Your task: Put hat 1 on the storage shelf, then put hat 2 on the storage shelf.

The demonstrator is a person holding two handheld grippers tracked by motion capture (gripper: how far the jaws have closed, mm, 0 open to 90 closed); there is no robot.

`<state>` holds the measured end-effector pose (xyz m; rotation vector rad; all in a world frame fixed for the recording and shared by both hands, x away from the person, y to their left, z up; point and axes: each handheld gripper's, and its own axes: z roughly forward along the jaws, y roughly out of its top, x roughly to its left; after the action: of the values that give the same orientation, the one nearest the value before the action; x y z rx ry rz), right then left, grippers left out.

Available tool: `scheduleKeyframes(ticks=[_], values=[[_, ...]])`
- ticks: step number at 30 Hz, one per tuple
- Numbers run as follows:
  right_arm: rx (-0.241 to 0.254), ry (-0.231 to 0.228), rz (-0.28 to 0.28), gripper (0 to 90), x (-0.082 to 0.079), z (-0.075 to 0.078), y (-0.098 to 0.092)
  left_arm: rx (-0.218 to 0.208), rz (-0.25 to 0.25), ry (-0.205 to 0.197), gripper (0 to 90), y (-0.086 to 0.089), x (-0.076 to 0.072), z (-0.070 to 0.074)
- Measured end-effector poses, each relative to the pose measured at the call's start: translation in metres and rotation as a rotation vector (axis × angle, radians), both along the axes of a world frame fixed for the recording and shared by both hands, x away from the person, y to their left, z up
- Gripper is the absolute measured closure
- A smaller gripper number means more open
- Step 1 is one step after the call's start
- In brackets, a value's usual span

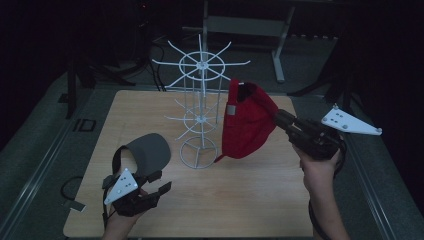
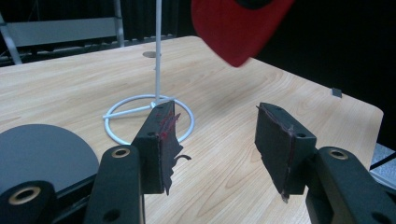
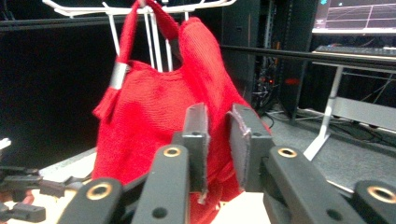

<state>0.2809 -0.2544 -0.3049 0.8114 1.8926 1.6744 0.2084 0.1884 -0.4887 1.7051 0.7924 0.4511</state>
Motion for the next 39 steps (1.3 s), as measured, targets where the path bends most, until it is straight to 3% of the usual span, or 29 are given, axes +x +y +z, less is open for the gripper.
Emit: scheduleKeyframes(ticks=[6, 11, 17, 20, 21, 25, 28, 31, 33, 39], values=[[-0.002, -0.013, 0.015, 60.5, -0.009, -0.004, -0.012, -0.001, 0.01, -0.002, 48.9, 0.003, -0.001, 0.0], [0.006, -0.008, -0.008, 49.7, -0.016, -0.011, -0.026, 0.003, 0.02, -0.01, 48.9, 0.008, -0.003, 0.001], [-0.035, 0.075, -0.014, 29.0, -0.014, -0.038, -0.038, 0.015, 0.046, -0.008, 49.0, 0.016, -0.005, -0.002], [-0.059, 0.107, -0.011, 16.9, -0.013, -0.057, -0.042, 0.025, 0.061, -0.007, 49.0, 0.023, -0.006, -0.005], [-0.07, 0.142, 0.012, 14.3, -0.013, -0.069, -0.044, 0.026, 0.061, -0.008, 49.0, 0.026, -0.007, -0.005], [-0.103, 0.186, 0.034, 13.5, -0.014, -0.093, -0.047, 0.026, 0.07, -0.005, 48.9, 0.036, -0.009, -0.008], [-0.08, 0.199, 0.05, 14.2, -0.015, -0.113, -0.053, 0.033, 0.091, -0.001, 48.9, 0.046, -0.011, -0.012], [-0.106, 0.209, 0.016, 14.8, -0.016, -0.132, -0.057, 0.038, 0.119, 0.005, 48.9, 0.057, -0.012, -0.016], [-0.116, 0.189, -0.008, 16.0, -0.018, -0.144, -0.061, 0.044, 0.145, 0.014, 48.9, 0.064, -0.013, -0.019], [-0.129, 0.248, -0.016, 16.1, -0.017, -0.178, -0.071, 0.057, 0.231, 0.041, 48.6, 0.091, -0.014, -0.027]])
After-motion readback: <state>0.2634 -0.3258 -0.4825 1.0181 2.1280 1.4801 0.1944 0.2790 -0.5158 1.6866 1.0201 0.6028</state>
